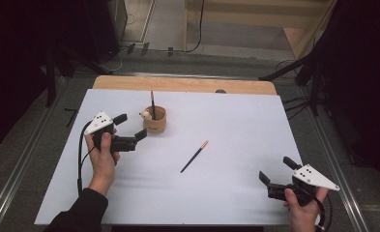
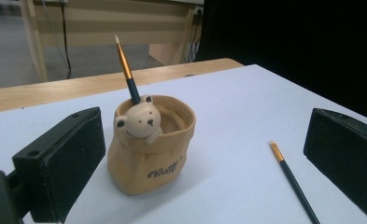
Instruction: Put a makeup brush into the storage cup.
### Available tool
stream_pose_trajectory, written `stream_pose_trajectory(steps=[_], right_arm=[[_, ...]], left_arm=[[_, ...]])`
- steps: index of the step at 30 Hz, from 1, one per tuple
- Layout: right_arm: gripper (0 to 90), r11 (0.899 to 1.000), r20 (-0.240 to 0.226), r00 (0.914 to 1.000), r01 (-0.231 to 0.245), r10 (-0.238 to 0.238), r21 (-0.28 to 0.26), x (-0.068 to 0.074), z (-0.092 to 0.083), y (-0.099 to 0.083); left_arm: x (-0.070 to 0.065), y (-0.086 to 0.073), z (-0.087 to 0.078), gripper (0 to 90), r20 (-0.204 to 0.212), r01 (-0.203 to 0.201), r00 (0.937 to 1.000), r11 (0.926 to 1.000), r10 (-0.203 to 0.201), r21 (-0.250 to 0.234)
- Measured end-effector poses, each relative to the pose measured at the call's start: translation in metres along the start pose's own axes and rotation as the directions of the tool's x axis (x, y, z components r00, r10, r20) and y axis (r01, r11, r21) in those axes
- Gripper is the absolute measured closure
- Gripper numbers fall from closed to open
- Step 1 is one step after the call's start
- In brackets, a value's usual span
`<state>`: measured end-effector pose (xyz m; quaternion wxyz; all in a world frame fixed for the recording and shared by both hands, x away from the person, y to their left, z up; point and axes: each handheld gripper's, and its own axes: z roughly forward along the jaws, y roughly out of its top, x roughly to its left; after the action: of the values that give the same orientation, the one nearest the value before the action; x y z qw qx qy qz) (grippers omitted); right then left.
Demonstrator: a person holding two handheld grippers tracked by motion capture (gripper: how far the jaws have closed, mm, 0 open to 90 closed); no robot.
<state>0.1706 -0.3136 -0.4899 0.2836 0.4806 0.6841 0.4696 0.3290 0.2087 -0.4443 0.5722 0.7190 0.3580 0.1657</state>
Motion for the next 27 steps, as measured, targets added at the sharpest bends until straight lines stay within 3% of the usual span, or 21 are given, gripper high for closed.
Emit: stream_pose_trajectory(steps=[9,19,27], right_arm=[[0.0,1.0,-0.003,1.0,0.007,-0.007,0.0,0.001,0.001,0.001],[0.0,1.0,-0.004,1.0,0.009,-0.009,-0.003,0.001,0.0,0.001],[0.0,1.0,-0.003,1.0,0.009,-0.009,-0.004,0.002,0.001,0.002]], left_arm=[[-0.005,-0.016,-0.019,0.0,0.006,0.02,0.9998,0.9996,-0.02,-0.02],[-0.007,-0.034,-0.037,0.0,-0.001,0.002,1.0,0.9999,-0.002,0.012],[-0.01,-0.043,-0.051,0.0,0.016,0.027,0.9995,0.9996,-0.027,0.001]])
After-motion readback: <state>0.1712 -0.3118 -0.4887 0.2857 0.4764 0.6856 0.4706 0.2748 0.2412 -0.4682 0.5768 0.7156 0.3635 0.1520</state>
